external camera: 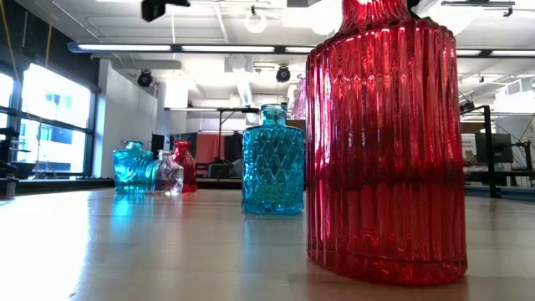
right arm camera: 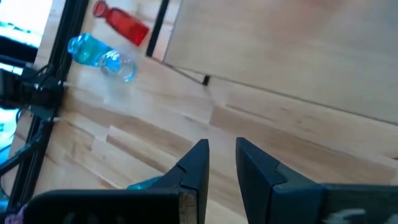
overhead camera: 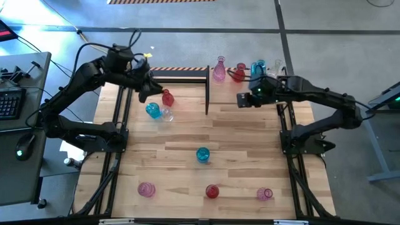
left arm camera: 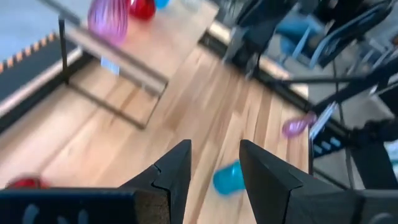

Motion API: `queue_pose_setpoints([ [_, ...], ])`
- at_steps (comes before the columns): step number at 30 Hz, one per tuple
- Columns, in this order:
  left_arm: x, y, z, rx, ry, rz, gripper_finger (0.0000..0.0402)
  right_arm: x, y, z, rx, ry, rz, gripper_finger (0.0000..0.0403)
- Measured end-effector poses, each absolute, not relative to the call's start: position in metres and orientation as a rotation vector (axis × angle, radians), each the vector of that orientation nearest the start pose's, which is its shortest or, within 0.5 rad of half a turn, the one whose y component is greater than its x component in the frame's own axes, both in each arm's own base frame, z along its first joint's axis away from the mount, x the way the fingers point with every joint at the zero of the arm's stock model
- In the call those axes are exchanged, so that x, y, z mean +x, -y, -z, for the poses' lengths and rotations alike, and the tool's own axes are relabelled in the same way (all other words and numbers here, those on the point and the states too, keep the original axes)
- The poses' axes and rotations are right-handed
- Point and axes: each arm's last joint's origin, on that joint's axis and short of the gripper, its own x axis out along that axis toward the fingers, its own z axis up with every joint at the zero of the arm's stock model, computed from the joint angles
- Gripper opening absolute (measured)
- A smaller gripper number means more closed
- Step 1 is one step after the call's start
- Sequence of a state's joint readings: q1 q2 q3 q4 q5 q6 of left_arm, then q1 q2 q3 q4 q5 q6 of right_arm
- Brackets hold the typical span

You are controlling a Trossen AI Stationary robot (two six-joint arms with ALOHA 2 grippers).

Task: Sort vases onto shelf
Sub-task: Put the top blue vase on the shelf aligned with the blue vase

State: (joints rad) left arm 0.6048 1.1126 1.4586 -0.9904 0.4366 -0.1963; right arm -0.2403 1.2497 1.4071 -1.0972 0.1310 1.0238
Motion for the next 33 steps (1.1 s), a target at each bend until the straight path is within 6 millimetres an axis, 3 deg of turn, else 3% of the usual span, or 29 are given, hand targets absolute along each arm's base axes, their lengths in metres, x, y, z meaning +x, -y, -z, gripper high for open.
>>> queue_pose_setpoints([
  [4, 0.156, -0.094, -0.415, -0.522, -0.646, -0.229, 0.0127, 0.229, 0.052, -0.370, 0.972, -0.698, 0.764, 0.0060],
  [8, 0.148, -0.092, -0.405, -0.532, -0.782, -0.347, 0.0127, 0.236, 0.047, -0.365, 0.949, -0.740, 0.748, 0.0060],
  [16, 0.146, -0.096, -0.366, -0.538, -0.994, -0.495, 0.0127, 0.248, 0.041, -0.355, 0.894, -0.809, 0.715, 0.0060],
  [25, 0.145, -0.104, -0.322, -0.508, -1.131, -0.693, 0.0127, 0.256, 0.041, -0.348, 0.888, -0.841, 0.723, 0.0060],
  [33, 0.146, -0.108, -0.290, -0.542, -1.177, -0.712, 0.0127, 0.256, 0.041, -0.348, 0.888, -0.839, 0.721, 0.0060],
])
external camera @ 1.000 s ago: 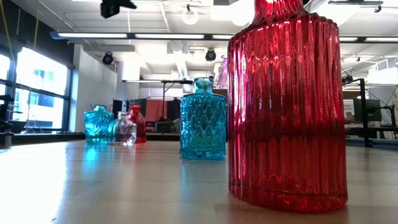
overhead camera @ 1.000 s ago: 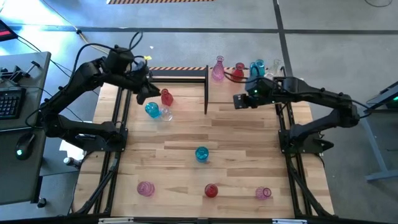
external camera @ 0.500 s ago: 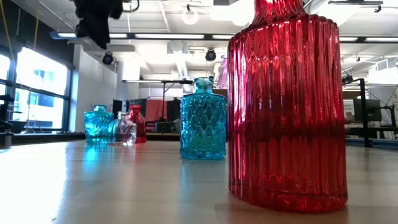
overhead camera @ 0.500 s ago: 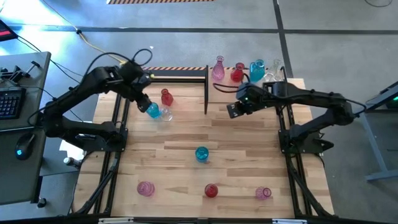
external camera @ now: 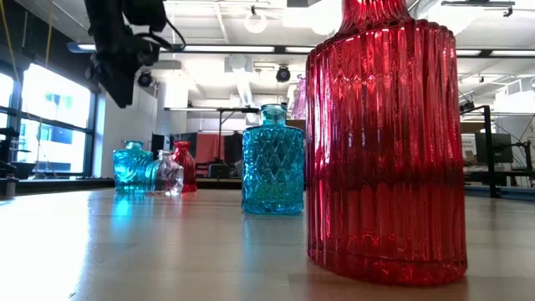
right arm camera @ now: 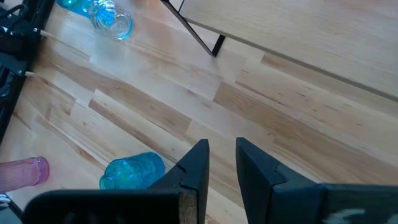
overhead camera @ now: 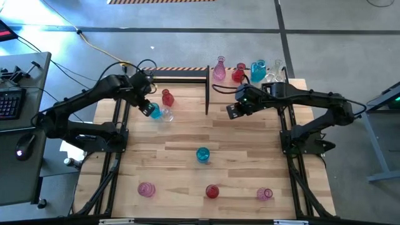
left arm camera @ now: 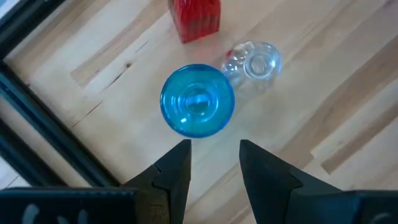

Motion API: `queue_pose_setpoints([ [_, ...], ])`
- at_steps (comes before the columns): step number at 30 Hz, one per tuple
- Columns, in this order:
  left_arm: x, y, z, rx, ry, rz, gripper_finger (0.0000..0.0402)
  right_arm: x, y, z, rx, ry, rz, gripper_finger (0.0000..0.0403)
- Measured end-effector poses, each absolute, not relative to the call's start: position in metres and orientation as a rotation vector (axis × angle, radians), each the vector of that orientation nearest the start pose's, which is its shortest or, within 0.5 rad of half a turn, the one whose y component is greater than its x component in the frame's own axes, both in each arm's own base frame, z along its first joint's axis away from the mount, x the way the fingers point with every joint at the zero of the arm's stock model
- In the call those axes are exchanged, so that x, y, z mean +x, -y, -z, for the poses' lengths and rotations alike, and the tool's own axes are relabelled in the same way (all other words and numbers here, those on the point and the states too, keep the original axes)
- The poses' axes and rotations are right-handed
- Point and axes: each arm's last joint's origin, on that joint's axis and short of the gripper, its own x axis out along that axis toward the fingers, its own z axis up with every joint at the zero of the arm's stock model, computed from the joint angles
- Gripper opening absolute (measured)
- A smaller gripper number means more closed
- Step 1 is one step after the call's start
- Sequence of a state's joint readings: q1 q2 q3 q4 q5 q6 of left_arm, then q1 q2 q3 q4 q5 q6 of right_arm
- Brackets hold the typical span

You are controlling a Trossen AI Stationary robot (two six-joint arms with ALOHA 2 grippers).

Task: Sort vases onto shelf
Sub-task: Put the top blue vase on the shelf aligned with the blue vase

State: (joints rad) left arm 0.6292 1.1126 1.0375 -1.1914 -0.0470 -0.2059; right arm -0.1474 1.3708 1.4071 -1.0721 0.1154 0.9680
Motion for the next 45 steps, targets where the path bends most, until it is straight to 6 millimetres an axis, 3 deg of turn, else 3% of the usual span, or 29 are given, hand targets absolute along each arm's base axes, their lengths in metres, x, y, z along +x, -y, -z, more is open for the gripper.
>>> queue_pose_setpoints([
  [9, 0.147, -0.109, -0.267, -0.580, -1.169, -0.742, 0.0127, 0.256, 0.042, -0.348, 0.888, -0.838, 0.722, 0.0060],
  [26, 0.153, -0.114, -0.254, -0.579, -1.164, -0.788, 0.0126, 0.256, 0.042, -0.348, 0.885, -0.835, 0.726, 0.0060],
  [45, 0.161, -0.136, -0.234, -0.612, -1.240, -0.822, 0.0126, 0.256, 0.042, -0.348, 0.885, -0.835, 0.726, 0.0060],
])
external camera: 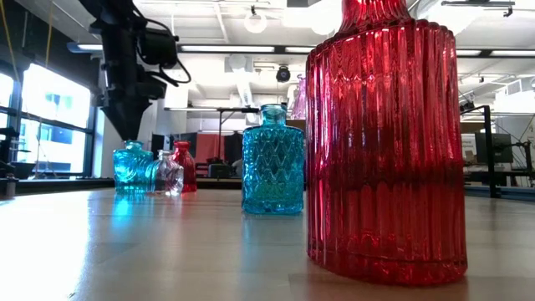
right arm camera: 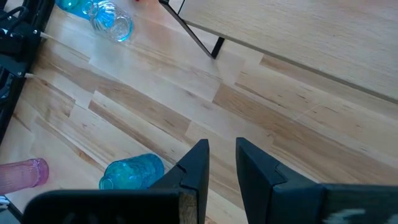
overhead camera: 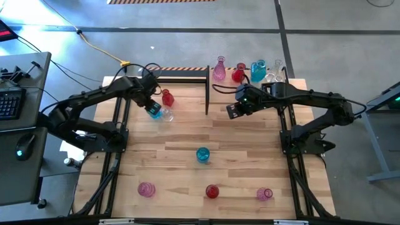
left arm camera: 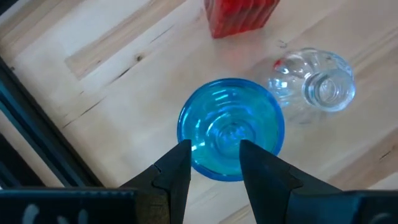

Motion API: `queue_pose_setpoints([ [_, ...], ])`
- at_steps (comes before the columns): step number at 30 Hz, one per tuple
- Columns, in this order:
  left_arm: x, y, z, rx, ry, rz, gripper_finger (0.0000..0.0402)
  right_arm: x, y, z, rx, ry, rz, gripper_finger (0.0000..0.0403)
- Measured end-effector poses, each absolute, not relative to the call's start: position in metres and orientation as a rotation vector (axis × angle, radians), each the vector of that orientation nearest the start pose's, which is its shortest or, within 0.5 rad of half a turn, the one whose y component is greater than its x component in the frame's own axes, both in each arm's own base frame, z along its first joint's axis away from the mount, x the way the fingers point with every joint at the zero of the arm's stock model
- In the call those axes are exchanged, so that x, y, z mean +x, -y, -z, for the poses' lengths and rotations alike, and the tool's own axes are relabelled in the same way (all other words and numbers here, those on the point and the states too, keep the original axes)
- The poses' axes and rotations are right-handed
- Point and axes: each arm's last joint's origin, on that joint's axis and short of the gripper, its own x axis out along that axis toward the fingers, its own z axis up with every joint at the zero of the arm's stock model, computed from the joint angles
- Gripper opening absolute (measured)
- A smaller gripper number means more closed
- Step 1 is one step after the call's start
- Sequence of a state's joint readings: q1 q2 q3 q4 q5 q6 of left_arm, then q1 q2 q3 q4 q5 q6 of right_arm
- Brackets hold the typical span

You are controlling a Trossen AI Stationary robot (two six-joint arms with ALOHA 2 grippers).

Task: Sort vases onto shelf
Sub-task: Put the top blue vase on the shelf aligned with the blue vase

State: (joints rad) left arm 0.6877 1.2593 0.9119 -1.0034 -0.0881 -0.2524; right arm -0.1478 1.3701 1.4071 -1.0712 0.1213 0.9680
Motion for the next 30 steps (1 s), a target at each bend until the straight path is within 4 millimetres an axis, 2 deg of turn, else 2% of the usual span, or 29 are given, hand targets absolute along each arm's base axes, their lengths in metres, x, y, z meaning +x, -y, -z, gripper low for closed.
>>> queue_pose_setpoints([
  [21, 0.172, -0.145, -0.219, -0.610, -1.290, -0.801, 0.0124, 0.256, 0.042, -0.348, 0.904, -0.829, 0.734, 0.0060],
  [25, 0.173, -0.145, -0.219, -0.611, -1.290, -0.800, 0.0101, 0.256, 0.042, -0.348, 0.926, -0.822, 0.746, 0.0060],
  [30, 0.173, -0.145, -0.218, -0.609, -1.289, -0.802, 0.0052, 0.256, 0.042, -0.348, 0.926, -0.822, 0.746, 0.0060],
])
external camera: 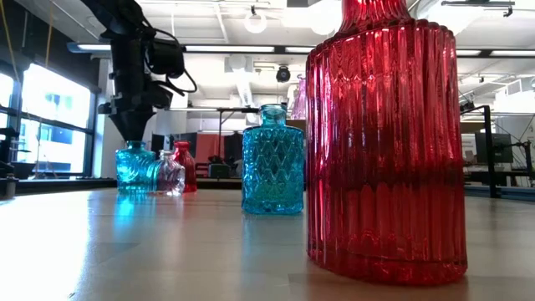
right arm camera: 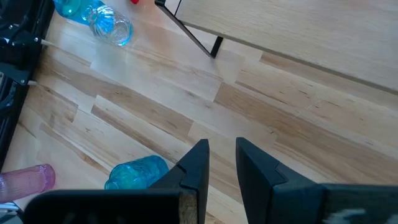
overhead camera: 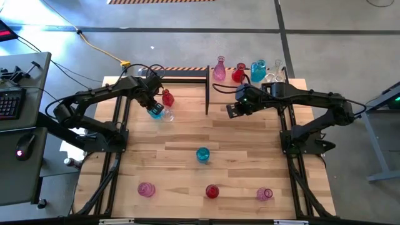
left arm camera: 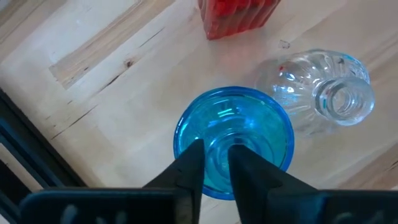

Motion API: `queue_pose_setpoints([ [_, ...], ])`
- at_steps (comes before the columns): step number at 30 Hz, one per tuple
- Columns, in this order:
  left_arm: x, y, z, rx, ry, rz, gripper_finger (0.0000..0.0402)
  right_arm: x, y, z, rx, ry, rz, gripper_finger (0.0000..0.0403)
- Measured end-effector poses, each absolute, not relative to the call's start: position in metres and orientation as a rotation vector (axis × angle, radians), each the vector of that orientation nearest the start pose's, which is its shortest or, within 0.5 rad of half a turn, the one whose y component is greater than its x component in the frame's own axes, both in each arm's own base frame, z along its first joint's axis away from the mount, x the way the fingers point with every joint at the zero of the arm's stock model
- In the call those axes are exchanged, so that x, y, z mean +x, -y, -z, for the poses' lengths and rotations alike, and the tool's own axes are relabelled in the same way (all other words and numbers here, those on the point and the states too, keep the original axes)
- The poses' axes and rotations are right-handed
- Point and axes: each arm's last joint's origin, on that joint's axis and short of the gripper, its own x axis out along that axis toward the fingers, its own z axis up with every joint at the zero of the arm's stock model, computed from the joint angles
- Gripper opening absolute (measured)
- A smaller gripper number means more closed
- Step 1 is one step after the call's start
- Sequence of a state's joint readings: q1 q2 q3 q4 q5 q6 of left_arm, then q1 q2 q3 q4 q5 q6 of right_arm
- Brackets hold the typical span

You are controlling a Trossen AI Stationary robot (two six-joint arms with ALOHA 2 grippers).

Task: Sort vases onto shelf
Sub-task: Put the top blue vase on the shelf aligned with the blue vase

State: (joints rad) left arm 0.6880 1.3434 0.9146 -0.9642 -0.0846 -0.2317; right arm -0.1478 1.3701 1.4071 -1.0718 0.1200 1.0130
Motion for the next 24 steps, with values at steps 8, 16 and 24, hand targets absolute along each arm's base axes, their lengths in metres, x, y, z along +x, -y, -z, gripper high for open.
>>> queue_pose_setpoints([
  [8, 0.1723, -0.1451, -0.2184, -0.603, -1.291, -0.810, 0.0024, 0.2557, 0.0415, -0.3481, 0.943, -0.822, 0.752, 0.0067],
  [16, 0.1722, -0.1451, -0.2181, -0.602, -1.292, -0.812, 0.0032, 0.2538, 0.0406, -0.3469, 0.991, -0.840, 0.770, 0.0164],
  [24, 0.1730, -0.1456, -0.2207, -0.594, -1.297, -0.799, 0.0027, 0.2538, 0.0396, -0.3467, 1.009, -0.859, 0.744, 0.0312],
])
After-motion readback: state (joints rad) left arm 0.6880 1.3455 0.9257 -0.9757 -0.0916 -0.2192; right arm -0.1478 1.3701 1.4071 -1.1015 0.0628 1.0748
